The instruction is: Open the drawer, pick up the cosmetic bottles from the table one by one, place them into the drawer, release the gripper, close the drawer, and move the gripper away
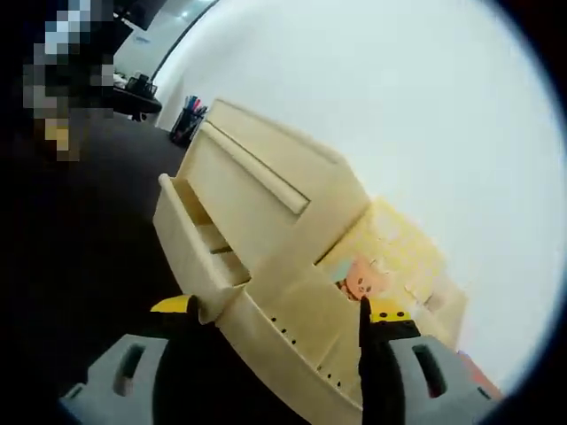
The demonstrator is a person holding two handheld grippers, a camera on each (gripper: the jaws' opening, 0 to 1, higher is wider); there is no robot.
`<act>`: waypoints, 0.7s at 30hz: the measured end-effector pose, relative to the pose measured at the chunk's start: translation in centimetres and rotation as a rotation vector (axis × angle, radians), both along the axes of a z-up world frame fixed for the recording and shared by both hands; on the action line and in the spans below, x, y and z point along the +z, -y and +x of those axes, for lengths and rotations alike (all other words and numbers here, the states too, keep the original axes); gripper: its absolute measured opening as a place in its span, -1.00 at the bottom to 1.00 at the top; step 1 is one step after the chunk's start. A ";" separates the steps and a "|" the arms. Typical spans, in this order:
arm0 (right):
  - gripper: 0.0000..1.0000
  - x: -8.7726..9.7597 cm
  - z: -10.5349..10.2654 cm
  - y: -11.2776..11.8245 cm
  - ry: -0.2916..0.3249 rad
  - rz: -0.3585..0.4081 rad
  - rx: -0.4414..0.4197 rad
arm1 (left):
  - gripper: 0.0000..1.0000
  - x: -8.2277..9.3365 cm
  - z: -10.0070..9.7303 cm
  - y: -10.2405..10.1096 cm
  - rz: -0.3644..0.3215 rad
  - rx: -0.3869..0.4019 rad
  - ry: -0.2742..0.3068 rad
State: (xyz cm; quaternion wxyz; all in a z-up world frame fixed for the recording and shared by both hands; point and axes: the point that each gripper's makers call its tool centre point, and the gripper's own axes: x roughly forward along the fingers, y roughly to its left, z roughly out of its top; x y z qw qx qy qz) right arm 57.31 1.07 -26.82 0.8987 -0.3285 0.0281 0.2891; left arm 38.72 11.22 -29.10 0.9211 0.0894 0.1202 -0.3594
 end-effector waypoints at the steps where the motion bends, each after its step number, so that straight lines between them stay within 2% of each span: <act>1: 0.37 0.0 0.0 -0.1 0.006 -0.003 0.000 | 0.74 -0.1 0.0 0.0 0.003 -0.001 -0.001; 7: 0.33 0.1 0.8 -0.3 0.051 -0.036 -0.007 | 0.74 -0.5 -0.2 0.2 0.018 -0.003 -0.008; 10: 0.35 0.4 1.3 -0.4 0.053 -0.037 -0.013 | 0.73 -0.7 -0.5 0.3 0.024 -0.002 -0.008; 18: 0.32 0.2 0.5 -0.7 0.054 -0.036 -0.008 | 0.73 -0.9 -0.6 0.3 0.025 -0.002 -0.011; 21: 0.32 0.9 0.1 -1.0 0.067 -0.017 0.012 | 0.67 -0.7 -0.3 0.0 0.027 0.012 0.002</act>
